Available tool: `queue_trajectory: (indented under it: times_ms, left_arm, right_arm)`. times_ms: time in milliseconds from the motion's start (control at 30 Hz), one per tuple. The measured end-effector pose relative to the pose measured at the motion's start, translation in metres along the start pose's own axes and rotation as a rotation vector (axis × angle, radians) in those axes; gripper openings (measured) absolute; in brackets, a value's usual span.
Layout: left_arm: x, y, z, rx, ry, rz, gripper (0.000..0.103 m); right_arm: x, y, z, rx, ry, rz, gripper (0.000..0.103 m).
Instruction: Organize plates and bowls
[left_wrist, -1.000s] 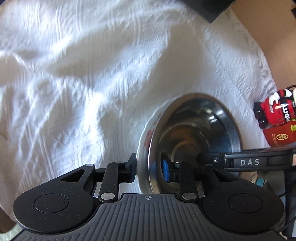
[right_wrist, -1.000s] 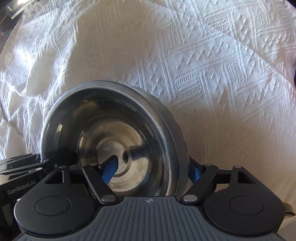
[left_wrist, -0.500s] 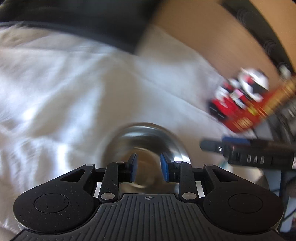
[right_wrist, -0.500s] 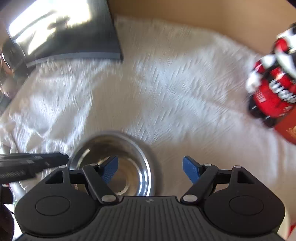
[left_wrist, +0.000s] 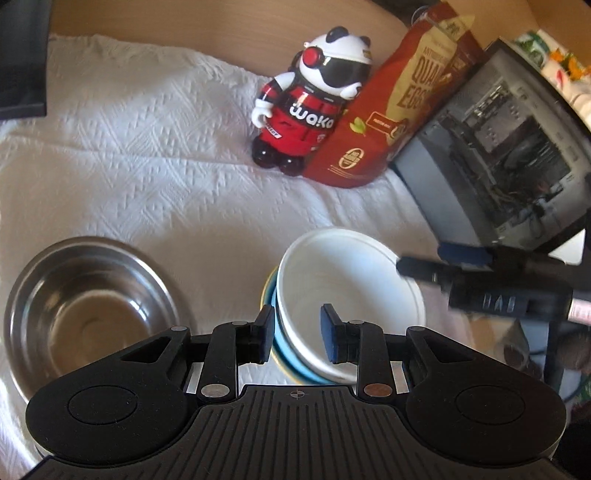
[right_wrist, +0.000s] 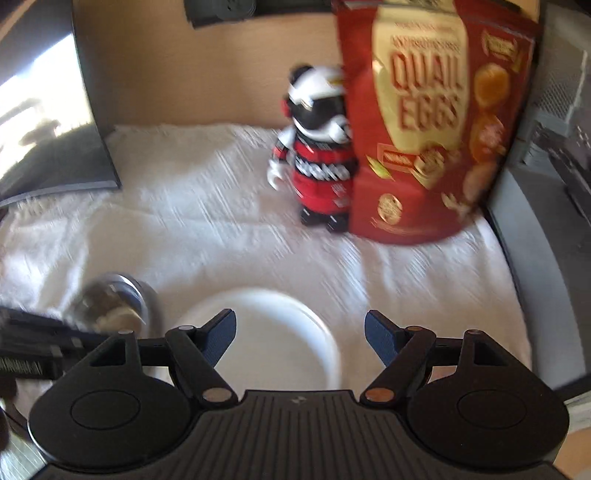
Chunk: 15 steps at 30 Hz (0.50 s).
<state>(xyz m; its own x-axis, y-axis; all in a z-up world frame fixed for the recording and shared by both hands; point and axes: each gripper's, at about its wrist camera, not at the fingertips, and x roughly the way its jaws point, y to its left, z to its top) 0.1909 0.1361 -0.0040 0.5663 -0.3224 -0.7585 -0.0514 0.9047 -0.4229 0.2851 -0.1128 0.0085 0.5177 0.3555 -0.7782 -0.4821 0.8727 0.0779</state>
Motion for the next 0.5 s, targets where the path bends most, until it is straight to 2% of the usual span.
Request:
queue_trajectory:
  times_ms: [200, 333, 500]
  left_arm:
    - [0.032, -0.009, 0.003, -0.050, 0.034, 0.121, 0.030]
    - [0.042, -0.010, 0.005, -0.082, 0.060, 0.151, 0.030]
    - [0.051, -0.008, 0.008, -0.134, 0.081, 0.175, 0.034]
  right_arm:
    - [0.031, -0.034, -0.020, 0.031, 0.057, 0.036, 0.073]
    - [0.046, -0.052, -0.034, 0.050, 0.093, 0.052, 0.072]
    - [0.060, -0.068, -0.040, 0.075, 0.130, 0.115, 0.072]
